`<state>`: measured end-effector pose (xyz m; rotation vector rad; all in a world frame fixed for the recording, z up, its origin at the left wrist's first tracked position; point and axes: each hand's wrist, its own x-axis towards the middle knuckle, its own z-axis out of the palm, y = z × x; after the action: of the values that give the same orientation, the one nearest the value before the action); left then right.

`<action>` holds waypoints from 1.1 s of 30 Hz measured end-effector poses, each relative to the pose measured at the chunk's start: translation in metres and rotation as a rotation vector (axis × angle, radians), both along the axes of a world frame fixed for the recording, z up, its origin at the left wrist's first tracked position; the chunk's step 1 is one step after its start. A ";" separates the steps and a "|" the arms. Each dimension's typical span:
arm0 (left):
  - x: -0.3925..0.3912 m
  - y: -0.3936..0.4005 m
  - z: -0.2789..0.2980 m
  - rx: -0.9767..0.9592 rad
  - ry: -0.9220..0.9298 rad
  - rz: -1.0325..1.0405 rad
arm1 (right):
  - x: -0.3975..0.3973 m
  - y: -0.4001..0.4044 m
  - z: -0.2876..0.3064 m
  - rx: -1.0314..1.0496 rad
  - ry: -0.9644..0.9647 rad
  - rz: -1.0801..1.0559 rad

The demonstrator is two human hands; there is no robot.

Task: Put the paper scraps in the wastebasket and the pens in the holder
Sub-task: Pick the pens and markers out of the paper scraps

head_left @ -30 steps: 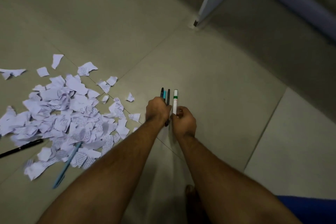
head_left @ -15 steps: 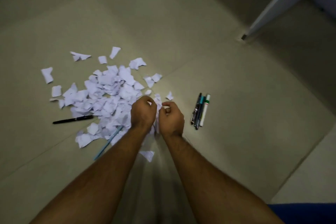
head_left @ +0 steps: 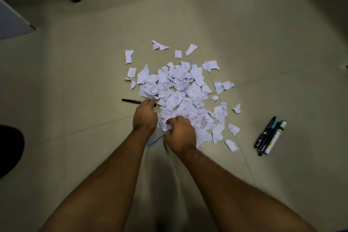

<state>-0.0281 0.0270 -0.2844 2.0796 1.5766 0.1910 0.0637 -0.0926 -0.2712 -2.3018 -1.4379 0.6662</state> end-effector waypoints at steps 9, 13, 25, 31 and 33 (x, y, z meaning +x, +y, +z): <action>-0.003 -0.001 0.008 0.039 0.421 -0.156 | -0.007 0.003 -0.009 -0.021 -0.236 0.192; -0.010 -0.006 0.010 0.121 0.458 -0.185 | 0.000 0.003 -0.008 0.005 -0.251 0.176; 0.017 0.006 0.056 0.155 -0.194 0.229 | 0.030 -0.007 0.021 0.132 0.038 -0.121; 0.073 -0.011 0.060 -0.240 -0.528 0.433 | 0.059 -0.023 0.031 0.107 0.314 -0.407; 0.100 -0.026 0.059 -0.359 -0.529 0.418 | 0.073 -0.033 0.032 0.103 0.386 -0.546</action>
<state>0.0716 0.0007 -0.2258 1.2761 1.5449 0.5163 0.1362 -0.1256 -0.2389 -2.1829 -0.6177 0.7801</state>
